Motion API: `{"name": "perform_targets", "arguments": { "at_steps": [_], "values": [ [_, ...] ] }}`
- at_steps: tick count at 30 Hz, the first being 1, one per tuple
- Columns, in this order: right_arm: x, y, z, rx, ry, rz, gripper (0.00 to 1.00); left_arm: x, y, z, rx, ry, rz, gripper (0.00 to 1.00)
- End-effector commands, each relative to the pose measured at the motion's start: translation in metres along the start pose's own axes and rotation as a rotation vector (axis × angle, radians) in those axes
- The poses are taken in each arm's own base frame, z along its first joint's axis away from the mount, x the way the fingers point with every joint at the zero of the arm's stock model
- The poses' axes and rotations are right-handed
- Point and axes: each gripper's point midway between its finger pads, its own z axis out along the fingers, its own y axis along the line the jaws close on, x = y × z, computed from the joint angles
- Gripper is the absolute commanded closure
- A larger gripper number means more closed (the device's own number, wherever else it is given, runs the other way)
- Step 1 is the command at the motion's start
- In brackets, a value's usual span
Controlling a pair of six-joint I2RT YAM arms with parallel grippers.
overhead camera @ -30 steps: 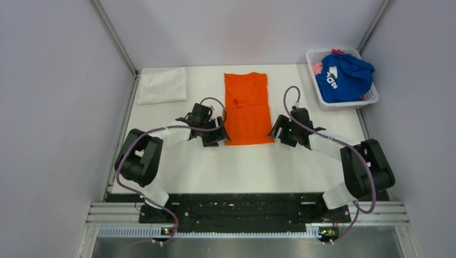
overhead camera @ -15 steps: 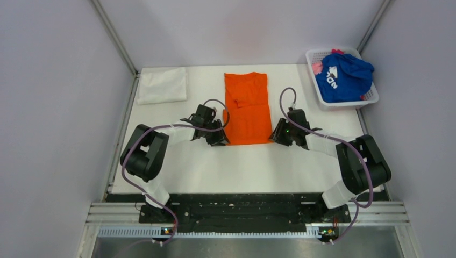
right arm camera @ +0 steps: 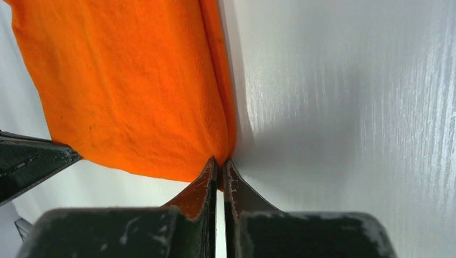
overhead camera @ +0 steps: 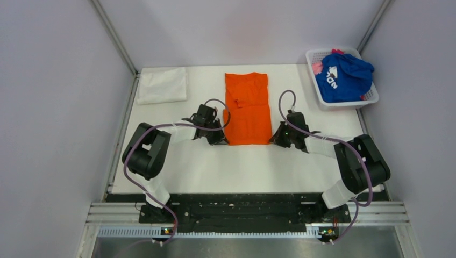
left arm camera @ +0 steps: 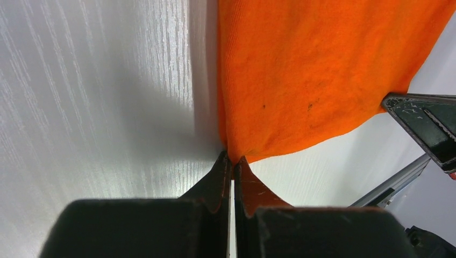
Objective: Fold and stack the t-shirts
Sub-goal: Fold the long partially folded tshirt into a neat square
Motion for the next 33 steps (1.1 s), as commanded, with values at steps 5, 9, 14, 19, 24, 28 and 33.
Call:
{"name": "perform_targets", "arguments": {
  "at_steps": [5,9,14,19,24,28,33],
  "values": [
    [0.041,0.01,-0.027,-0.069,0.088,-0.006,1.0,0.021,-0.007,-0.041,-0.008,-0.067,0.061,1.0],
    [0.07,0.036,-0.075,-0.194,0.161,-0.036,1.0,0.043,-0.011,-0.089,-0.037,-0.096,0.121,1.0],
    [0.097,0.073,-0.13,-0.348,0.242,-0.124,1.0,0.061,-0.027,-0.139,0.043,-0.134,0.165,1.0],
    [0.083,0.103,-0.168,-0.482,0.176,-0.117,1.0,0.043,-0.055,-0.183,0.138,-0.286,0.24,1.0],
    [0.056,0.122,-0.18,-0.508,0.077,-0.142,1.0,0.009,-0.085,-0.195,0.218,-0.419,0.276,1.0],
    [0.029,0.131,-0.178,-0.475,-0.021,-0.146,1.0,-0.017,-0.101,-0.184,0.258,-0.442,0.274,1.0],
    [-0.01,0.138,-0.174,-0.405,-0.138,-0.152,1.0,-0.057,-0.104,-0.169,0.245,-0.453,0.264,1.0]
  ]
}}
